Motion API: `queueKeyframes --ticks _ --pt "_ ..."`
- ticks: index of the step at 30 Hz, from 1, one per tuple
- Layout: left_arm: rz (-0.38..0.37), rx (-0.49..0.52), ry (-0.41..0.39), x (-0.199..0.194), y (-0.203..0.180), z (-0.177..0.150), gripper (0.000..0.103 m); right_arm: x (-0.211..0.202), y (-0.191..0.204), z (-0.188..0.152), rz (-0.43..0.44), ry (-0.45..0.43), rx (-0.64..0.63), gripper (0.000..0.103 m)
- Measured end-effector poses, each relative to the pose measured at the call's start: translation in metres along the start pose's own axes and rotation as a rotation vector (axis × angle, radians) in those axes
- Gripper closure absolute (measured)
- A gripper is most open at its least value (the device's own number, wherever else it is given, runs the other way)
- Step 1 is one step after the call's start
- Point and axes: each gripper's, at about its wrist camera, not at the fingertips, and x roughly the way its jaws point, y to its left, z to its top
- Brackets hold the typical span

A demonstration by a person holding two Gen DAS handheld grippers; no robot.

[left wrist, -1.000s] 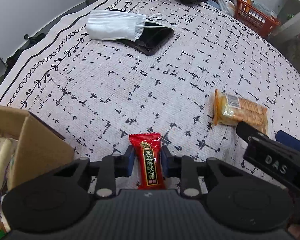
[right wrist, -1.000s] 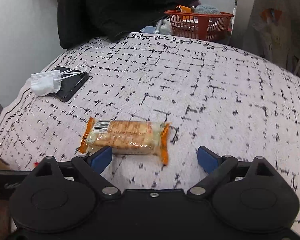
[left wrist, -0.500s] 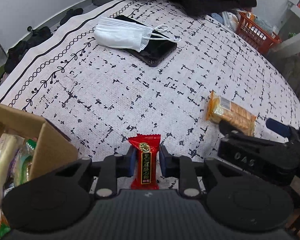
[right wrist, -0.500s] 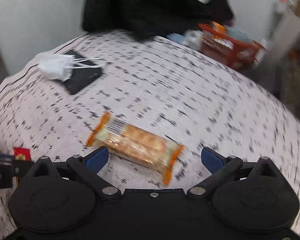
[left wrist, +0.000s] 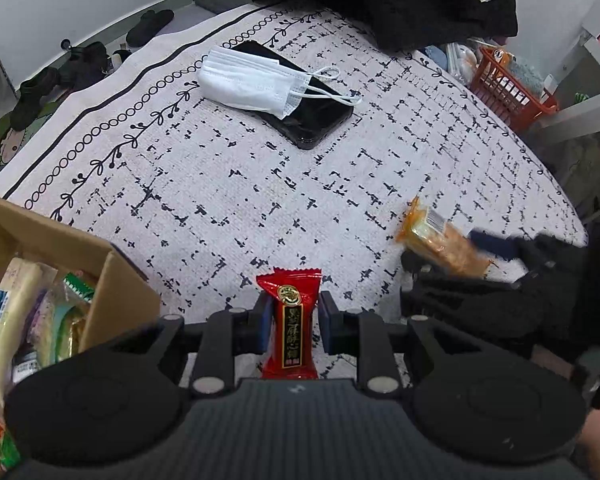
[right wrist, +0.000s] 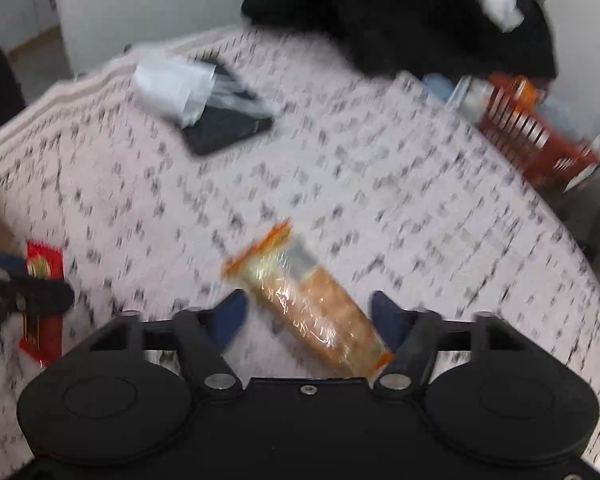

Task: Organize snacks
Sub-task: 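Grasp the red chocolate bar with the left gripper while the right grasps the orange-ended wafer pack, then carry the red bar and wafer pack over the cardboard box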

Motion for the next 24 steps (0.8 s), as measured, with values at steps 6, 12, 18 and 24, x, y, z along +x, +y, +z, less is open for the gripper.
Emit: queueKeyframes --ticks 6,12,18,24 --pt "-0.021 -0.009 -0.008 -0.021 0.001 -0.008 0.08 -0.022 -0.009 -0.014 0.049 0.079 0.106 0.068" --pt "-0.042 -0.003 -0.028 -0.044 0.005 -0.022 0.08 -0.06 -0.002 -0.022 0.074 0.056 0.179 0.068" --pt "-0.061 -0.004 -0.056 -0.073 0.016 -0.037 0.08 -0.099 0.012 -0.028 0.071 0.028 0.224 0.068" --pt "-0.077 -0.006 -0.09 -0.105 0.031 -0.05 0.08 -0.141 0.032 -0.03 0.092 -0.012 0.275 0.068"
